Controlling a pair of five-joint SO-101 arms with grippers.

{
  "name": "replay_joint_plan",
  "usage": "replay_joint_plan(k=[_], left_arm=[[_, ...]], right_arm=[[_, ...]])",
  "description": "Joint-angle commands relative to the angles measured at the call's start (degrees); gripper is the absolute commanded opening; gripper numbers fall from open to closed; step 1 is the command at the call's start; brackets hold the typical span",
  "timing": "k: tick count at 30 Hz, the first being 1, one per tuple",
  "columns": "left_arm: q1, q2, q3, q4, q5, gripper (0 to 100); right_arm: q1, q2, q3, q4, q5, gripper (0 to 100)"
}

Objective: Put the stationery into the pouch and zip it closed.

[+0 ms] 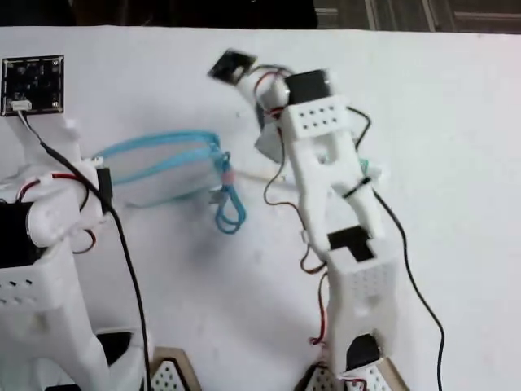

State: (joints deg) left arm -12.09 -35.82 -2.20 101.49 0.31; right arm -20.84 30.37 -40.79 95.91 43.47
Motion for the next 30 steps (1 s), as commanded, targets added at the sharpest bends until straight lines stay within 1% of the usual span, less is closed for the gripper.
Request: replay_joint_plan(k=[1,5,9,11,14,20,22,25,30], left_arm=[[-0.04,-0.40,-0.53,0.00,0.00,2],[-0.04,-0.40,-0.53,0.00,0.00,2],[-0.04,-0.40,-0.53,0.00,0.00,2],[-0.04,-0.40,-0.53,0.00,0.00,2],[-0.04,-0.40,-0.53,0.00,0.00,2],[-0.04,-0.40,-0.53,0.00,0.00,2],[-0.04,-0.40,-0.53,0.00,0.00,2],[-0.04,-0.40,-0.53,0.00,0.00,2],[-0.04,-0.40,-0.53,0.00,0.00,2]], right_arm=[[-1.19,4.88,0.18,-3.74,2.55,41.1],[-1.63,12.53,0.18,-7.25,2.46,41.1],[-2.86,17.10,0.18,-9.71,2.46,41.0],[-3.65,18.33,0.18,-10.77,2.64,38.6],[-4.44,19.21,0.18,-11.74,2.73,29.6],[-4.53,19.91,0.18,-15.16,2.55,1.6],[-4.18,19.65,0.18,-15.52,2.46,3.4],[-3.91,19.21,-0.53,-15.16,2.37,1.8],[-2.51,18.86,-7.21,-7.87,2.29,1.8]])
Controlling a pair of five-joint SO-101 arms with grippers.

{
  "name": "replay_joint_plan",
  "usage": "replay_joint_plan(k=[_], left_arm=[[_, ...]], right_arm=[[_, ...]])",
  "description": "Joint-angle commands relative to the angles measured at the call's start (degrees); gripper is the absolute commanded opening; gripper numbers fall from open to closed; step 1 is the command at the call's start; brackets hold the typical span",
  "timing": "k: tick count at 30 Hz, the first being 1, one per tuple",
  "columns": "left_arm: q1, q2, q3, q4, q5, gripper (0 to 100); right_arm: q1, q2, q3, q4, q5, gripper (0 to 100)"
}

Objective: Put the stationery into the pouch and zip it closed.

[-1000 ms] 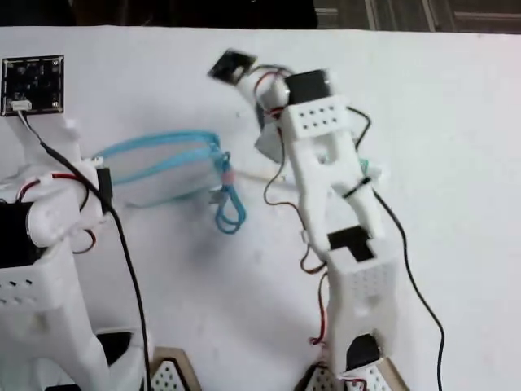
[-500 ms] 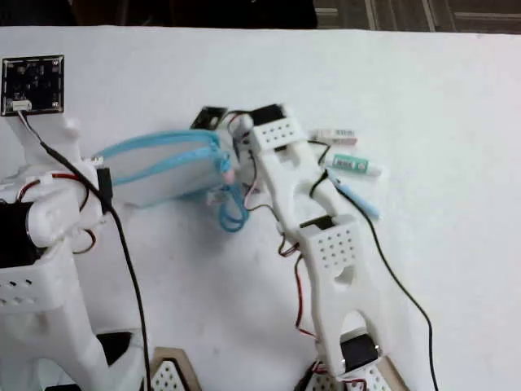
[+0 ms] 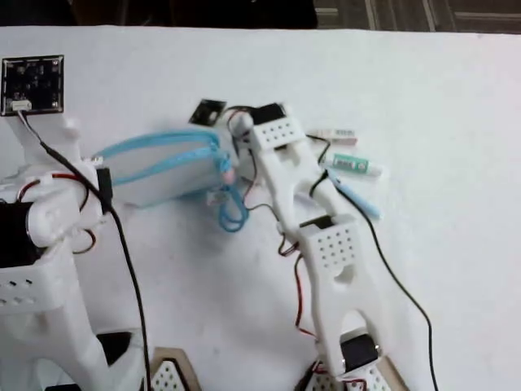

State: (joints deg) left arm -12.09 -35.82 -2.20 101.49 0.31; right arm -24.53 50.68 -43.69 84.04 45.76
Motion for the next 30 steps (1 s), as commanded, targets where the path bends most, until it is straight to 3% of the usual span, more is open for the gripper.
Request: replay_joint_plan(k=[1,7,14,24,30], left_arm=[[-0.04,-0.40,-0.62,0.00,0.00,2],[-0.04,-0.40,-0.62,0.00,0.00,2],[0.04,-0.40,-0.62,0.00,0.00,2],[0.04,-0.40,-0.62,0.00,0.00,2],[0.04,-0.40,-0.62,0.00,0.00,2]], right_arm=[[1.54,-1.45,-6.33,5.93,0.00,1.8],[3.91,-1.45,-21.36,15.60,-2.64,1.8],[9.19,-6.46,-37.19,17.54,-22.59,1.8],[10.86,-32.75,-37.98,17.54,-44.04,1.8],[10.51,-47.78,-32.18,17.54,-46.33,1.7]])
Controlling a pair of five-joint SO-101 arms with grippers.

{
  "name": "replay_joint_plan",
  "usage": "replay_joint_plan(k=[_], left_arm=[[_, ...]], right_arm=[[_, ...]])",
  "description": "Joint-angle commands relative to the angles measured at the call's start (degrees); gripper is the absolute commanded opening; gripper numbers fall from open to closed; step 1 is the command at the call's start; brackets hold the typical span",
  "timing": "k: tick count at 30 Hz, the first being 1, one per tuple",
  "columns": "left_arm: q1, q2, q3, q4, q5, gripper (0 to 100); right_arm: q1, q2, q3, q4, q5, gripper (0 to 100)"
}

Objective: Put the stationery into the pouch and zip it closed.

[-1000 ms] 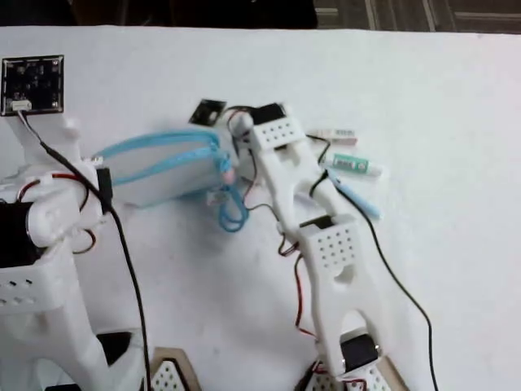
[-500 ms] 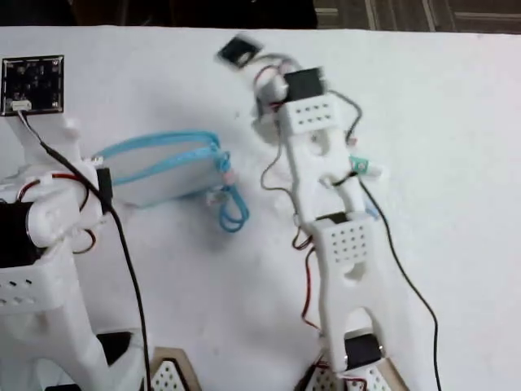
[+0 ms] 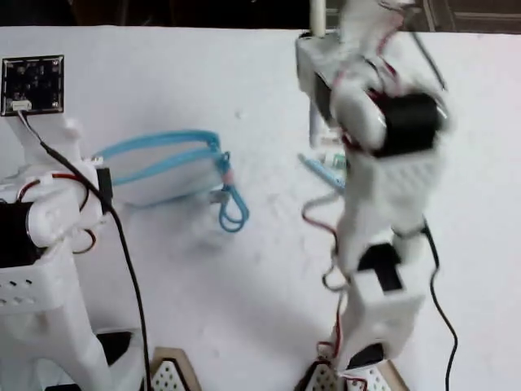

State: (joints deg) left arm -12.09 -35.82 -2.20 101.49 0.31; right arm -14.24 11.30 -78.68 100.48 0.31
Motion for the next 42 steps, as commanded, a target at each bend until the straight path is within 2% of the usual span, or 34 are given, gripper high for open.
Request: replay_joint_plan(k=[1,6,12,15,19,24,27,33,39,42], left_arm=[[0.04,-0.40,-0.62,0.00,0.00,2],[0.04,-0.40,-0.62,0.00,0.00,2],[0.13,-0.31,-0.62,-0.53,0.00,2],[0.13,-0.31,-0.62,-0.79,0.00,2],[0.13,-0.31,-0.62,-0.79,0.00,2],[2.42,-0.31,-0.35,-0.88,0.00,2],[3.47,-0.31,-0.44,-0.88,0.00,2],[3.47,-0.31,-0.26,-0.97,0.00,2],[3.47,-0.31,-0.26,-0.97,0.00,2],[3.47,-0.31,-0.26,-0.97,0.00,2]], right_arm=[[0.40,-11.30,6.33,1.10,-0.88,1.7],[-0.31,-27.47,32.53,0.92,-1.23,1.7],[-7.52,-42.95,64.70,-0.84,-0.79,1.7],[-12.26,-48.48,77.01,-9.45,-0.88,1.7],[-16.75,-55.25,88.18,-31.25,-0.88,1.7],[-17.54,-59.38,97.85,-66.68,-1.23,1.7],[-21.85,-59.03,98.46,-77.76,-1.23,1.7],[-31.69,-58.95,98.55,-81.71,-1.23,1.7],[-31.34,-56.40,105.14,-81.98,-1.23,1.7],[-30.11,-54.29,110.33,-86.29,-0.97,1.7]])
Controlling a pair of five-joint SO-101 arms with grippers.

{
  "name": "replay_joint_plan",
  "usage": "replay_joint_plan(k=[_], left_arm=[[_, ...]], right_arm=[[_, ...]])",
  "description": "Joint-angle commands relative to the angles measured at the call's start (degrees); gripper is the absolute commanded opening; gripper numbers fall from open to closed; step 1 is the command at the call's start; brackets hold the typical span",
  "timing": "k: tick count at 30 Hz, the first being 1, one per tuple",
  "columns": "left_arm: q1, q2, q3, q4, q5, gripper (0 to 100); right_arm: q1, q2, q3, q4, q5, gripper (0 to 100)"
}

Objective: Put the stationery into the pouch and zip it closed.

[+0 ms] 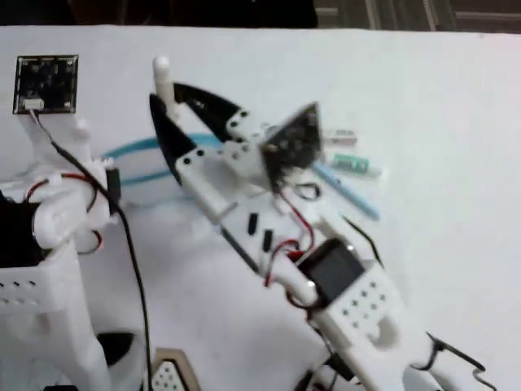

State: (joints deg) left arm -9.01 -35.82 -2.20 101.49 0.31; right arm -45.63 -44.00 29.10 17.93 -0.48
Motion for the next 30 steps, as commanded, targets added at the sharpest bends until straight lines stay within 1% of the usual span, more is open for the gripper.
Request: replay_joint_plan(k=[1,4,7,9,11,13,14,15,17,20,23,26,27,28,30], left_arm=[[0.40,-0.31,-0.26,-0.97,0.00,2],[0.40,-0.31,-0.26,-0.97,0.00,2],[0.31,-0.31,-0.26,-0.97,0.00,2],[0.22,-0.31,-0.26,-0.97,0.00,2],[0.22,-0.31,-0.26,-0.97,0.00,2],[0.13,-0.31,-0.26,-0.97,0.00,2],[0.13,-0.31,-0.18,-0.97,0.00,2],[0.13,-0.31,-0.18,-0.97,0.00,2],[0.13,-0.31,-0.18,-0.97,0.00,2],[0.13,-0.31,-0.18,-0.97,0.00,2],[0.13,-0.31,-0.18,-0.97,0.00,2],[0.13,-0.31,-0.18,-0.97,0.00,2],[0.13,-0.31,-0.18,-0.97,0.00,2],[0.13,-0.31,-0.18,-0.97,0.00,2],[0.13,-0.31,-0.18,-0.97,0.00,2]], right_arm=[[1.89,1.63,4.22,-5.67,-0.09,1.7],[2.51,3.47,7.12,-7.69,0.18,1.7],[2.24,4.53,6.95,-3.38,5.19,3.3],[2.15,4.35,6.95,-0.66,6.07,11.7],[2.15,3.47,6.86,2.86,5.98,25.4],[2.15,2.59,5.71,6.81,3.43,38.8],[2.33,2.33,4.40,8.57,1.49,43.4],[2.59,2.15,2.81,10.15,0.00,46.0],[4.70,2.15,-1.32,13.23,-1.85,45.4],[9.54,3.74,-7.82,17.36,-3.16,40.9],[17.89,8.75,-15.91,23.78,-2.90,36.8],[27.03,17.36,-24.88,33.63,-2.29,35.4],[29.32,20.62,-27.60,37.41,0.00,35.7],[31.08,24.04,-29.89,40.66,4.22,36.5],[33.80,30.46,-33.76,48.13,14.77,37.0]])
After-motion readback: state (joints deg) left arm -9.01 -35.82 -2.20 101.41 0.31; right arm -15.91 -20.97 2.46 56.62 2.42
